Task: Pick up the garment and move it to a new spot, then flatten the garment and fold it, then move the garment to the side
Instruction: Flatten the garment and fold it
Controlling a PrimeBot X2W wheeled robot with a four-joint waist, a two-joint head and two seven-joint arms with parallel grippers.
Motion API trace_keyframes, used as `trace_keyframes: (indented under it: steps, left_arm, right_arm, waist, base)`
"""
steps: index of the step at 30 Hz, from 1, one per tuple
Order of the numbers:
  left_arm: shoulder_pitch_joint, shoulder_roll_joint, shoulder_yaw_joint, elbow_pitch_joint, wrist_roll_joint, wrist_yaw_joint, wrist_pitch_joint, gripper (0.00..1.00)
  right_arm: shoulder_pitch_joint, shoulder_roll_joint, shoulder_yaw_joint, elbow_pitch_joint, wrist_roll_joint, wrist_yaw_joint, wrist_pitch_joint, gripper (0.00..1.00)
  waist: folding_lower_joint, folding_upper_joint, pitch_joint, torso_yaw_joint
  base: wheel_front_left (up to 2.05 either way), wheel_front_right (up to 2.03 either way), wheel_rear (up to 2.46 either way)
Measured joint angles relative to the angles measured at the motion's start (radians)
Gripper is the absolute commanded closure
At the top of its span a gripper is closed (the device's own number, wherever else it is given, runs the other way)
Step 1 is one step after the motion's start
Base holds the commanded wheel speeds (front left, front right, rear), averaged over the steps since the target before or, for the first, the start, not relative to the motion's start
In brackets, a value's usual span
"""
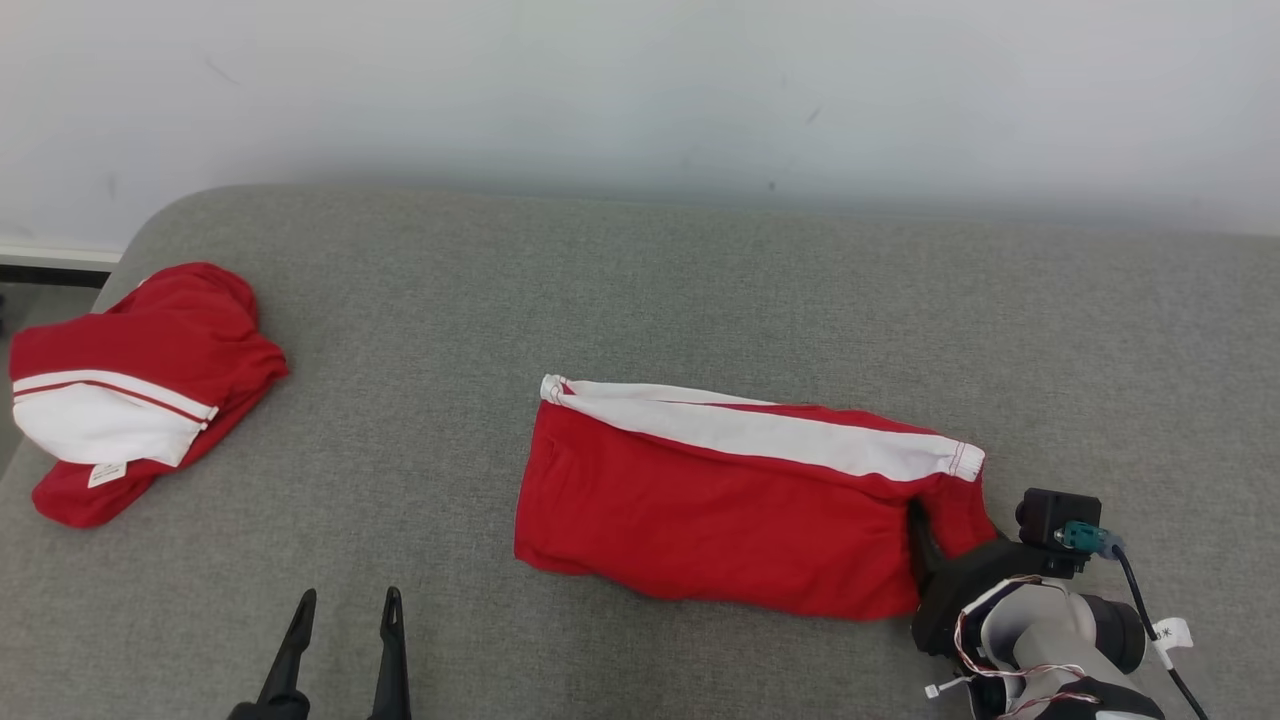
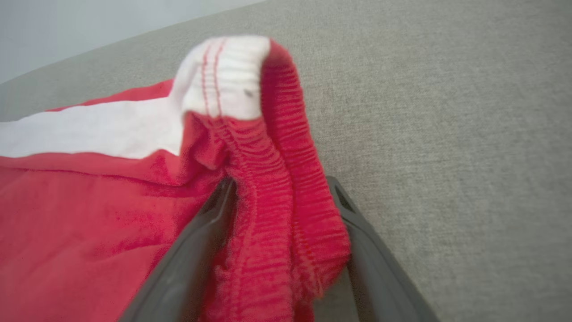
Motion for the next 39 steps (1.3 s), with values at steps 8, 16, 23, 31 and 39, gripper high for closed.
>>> trace_keyframes:
  steps: [8,16,23,31,39]
  left_arm:
    - [-0.001,0.0,-0.011,0.002,-0.002,0.006,0.0,0.0]
    - [0.006,0.0,-0.008,0.001,-0.023,0.007,0.0,0.0]
    - [0.009,0.0,-0.023,0.001,-0.035,0.016,0.0,0.0]
    - [0.01,0.0,-0.037,0.009,-0.043,0.024,0.0,0.0]
    - [0.017,0.0,-0.059,0.017,-0.061,0.024,0.0,0.0]
  right_arm:
    - [-0.019,-0.024,0.098,0.015,0.095,0.001,0.016,1.0]
    - [-0.012,-0.197,0.168,-0.036,0.198,0.0,0.009,1.0]
    - [-0.012,-0.264,0.254,-0.116,0.322,0.0,0.135,1.0]
    - [-0.016,-0.268,0.323,-0.318,0.575,0.0,0.355,1.0]
    - [-0.022,-0.224,0.356,-0.476,0.775,0.0,0.499,1.0]
  waist:
    - [0.0,0.0,-0.003,-0.002]
    - [0.0,0.0,-0.018,-0.048]
    - [0.0,0.0,-0.024,-0.099]
    - [0.0,0.0,-0.038,-0.128]
    - [0.0,0.0,-0.048,-0.104]
  base:
    - [0.0,0.0,0.0]
    - [0.0,0.0,0.0]
    - [0.0,0.0,0.0]
    - [0.0,0.0,0.0]
    - [0.0,0.0,0.0]
